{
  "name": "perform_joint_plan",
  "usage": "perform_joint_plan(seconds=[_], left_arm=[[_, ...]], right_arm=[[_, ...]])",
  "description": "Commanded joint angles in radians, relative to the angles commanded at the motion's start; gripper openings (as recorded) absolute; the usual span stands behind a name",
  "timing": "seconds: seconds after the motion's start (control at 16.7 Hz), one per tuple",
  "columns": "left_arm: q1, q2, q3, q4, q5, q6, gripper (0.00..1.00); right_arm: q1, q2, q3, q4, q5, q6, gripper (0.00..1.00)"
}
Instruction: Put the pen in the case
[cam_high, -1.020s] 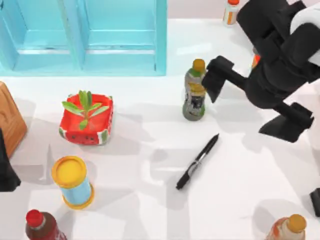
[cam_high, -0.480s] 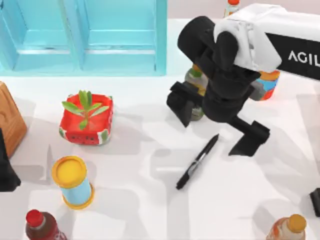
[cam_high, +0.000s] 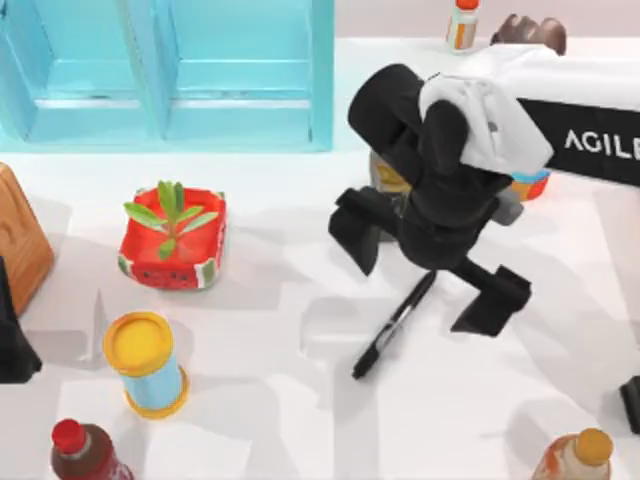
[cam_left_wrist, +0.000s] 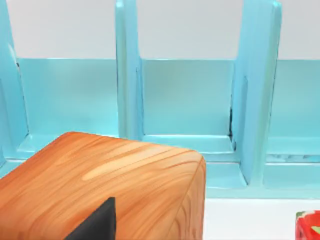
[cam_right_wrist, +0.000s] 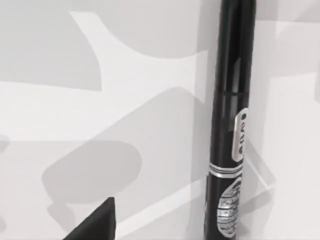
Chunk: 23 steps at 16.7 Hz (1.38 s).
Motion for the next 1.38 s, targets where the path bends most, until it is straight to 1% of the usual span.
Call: perform_joint_plan(seconds=[0.24, 0.42, 0.72, 1.38], left_arm=[[0.000, 0.000, 0.000, 0.000, 0.000, 0.000, 1.00], [0.000, 0.000, 0.000, 0.000, 0.000, 0.000, 1.00], [0.000, 0.000, 0.000, 0.000, 0.000, 0.000, 1.00], [0.000, 0.000, 0.000, 0.000, 0.000, 0.000, 1.00]], right_arm=[[0.009, 0.064, -0.086, 0.140, 0.000, 0.011, 1.00], [-0.007, 0.145, -0.081, 0.218, 0.000, -0.004, 1.00], [-0.015, 0.171, -0.066, 0.238, 0.001, -0.012, 1.00], [-0.015, 0.171, -0.066, 0.238, 0.001, -0.012, 0.17]])
